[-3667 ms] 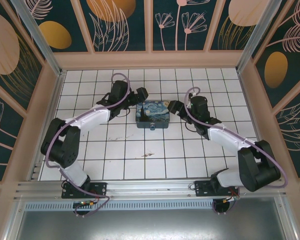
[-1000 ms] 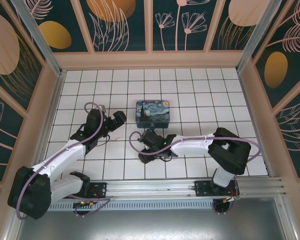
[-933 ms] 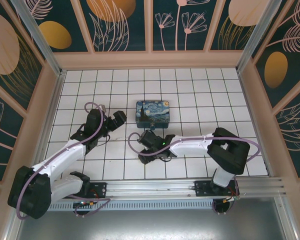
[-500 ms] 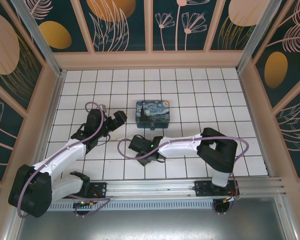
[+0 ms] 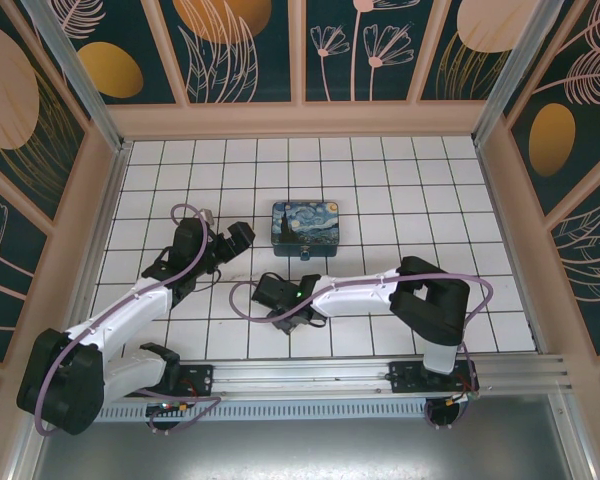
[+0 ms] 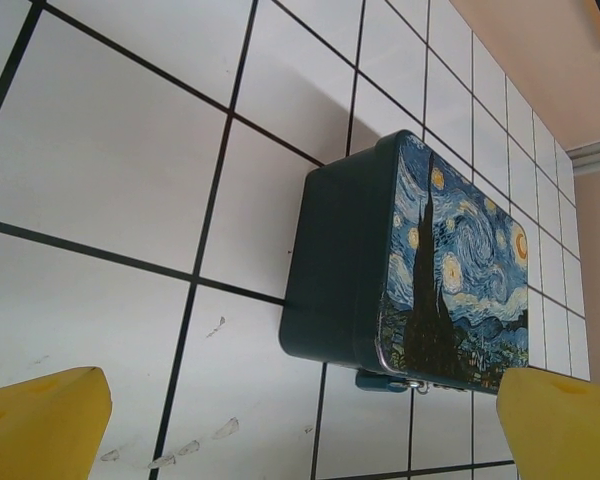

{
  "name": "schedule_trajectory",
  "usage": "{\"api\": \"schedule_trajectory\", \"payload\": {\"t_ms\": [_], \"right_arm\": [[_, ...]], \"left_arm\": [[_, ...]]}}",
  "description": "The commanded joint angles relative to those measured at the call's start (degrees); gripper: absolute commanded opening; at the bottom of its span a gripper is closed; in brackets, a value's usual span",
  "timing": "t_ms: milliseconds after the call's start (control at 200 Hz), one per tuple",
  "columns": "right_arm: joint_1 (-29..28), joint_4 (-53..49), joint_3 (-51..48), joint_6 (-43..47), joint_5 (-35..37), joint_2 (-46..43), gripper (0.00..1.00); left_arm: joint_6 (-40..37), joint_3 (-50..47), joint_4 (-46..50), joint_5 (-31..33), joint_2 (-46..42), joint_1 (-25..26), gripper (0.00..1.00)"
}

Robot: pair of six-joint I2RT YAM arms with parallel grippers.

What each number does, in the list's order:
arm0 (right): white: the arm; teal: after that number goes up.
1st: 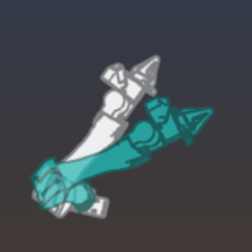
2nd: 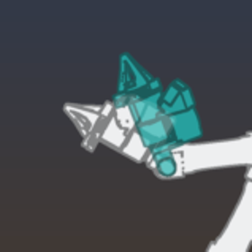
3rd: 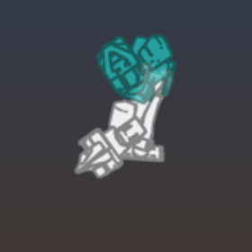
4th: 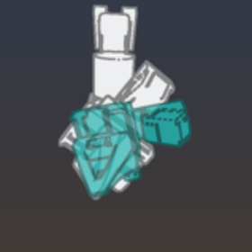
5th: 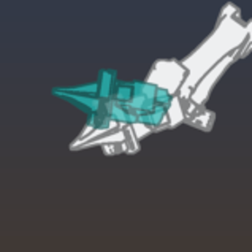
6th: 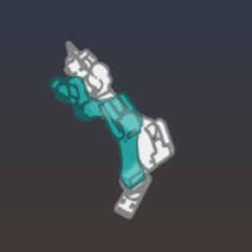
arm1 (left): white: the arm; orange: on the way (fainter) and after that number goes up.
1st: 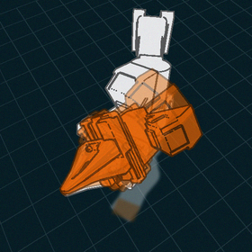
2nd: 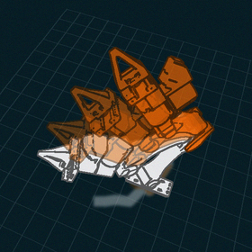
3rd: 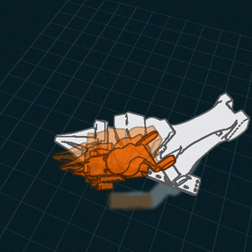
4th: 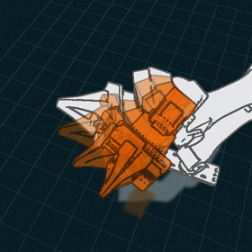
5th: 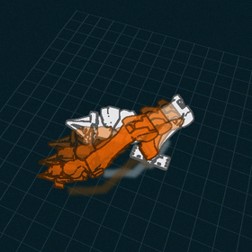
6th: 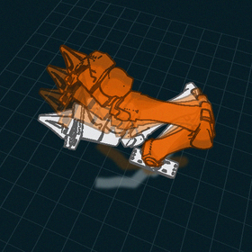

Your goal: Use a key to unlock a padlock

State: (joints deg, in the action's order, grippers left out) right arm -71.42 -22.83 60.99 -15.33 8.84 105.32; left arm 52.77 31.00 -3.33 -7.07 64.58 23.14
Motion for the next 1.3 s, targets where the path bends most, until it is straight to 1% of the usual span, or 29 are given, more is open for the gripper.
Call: {"api": "schedule_trajectory", "payload": {"t_ms": [0,20,105,250,375,591,761,1021,1296], "right_arm": [[1.4,0.6,-4.1,-0.7,-1.2,7.0,0.08],[1.4,0.7,-4.1,-0.8,-1.4,7.0,0.08],[1.5,1.1,-4.0,-1.3,-1.7,7.0,0.0],[1.9,1.6,-3.6,-2.4,-1.8,6.5,0.0],[2.6,2.3,-3.7,-4.6,-1.4,4.1,0.0],[4.2,4.2,-4.7,-10.3,1.7,-3.5,0.0],[4.6,5.5,-5.1,-13.4,4.0,-7.6,0.0],[4.7,7.0,-5.9,-16.4,7.7,-12.3,0.0],[5.6,10.2,-8.4,-20.6,9.2,-15.2,0.0]], "left_arm": [[-0.8,-0.4,-1.3,-0.5,0.0,-0.6,0.99],[-0.8,-0.4,-1.3,-0.4,0.0,-0.6,0.99],[-1.0,-0.2,-1.3,-0.6,0.1,-0.6,0.99],[-1.3,0.4,-1.2,-0.9,0.4,-0.6,0.99],[-1.2,0.5,-1.5,-1.6,0.5,-0.6,0.99],[-1.7,1.2,-1.8,-3.1,1.2,-0.6,0.99],[-1.8,1.4,-1.8,-3.8,1.7,-0.6,0.99],[-1.7,2.2,-2.1,-5.8,2.5,-0.6,0.99],[-1.8,2.9,-2.7,-8.6,3.4,-0.6,0.99]]}}
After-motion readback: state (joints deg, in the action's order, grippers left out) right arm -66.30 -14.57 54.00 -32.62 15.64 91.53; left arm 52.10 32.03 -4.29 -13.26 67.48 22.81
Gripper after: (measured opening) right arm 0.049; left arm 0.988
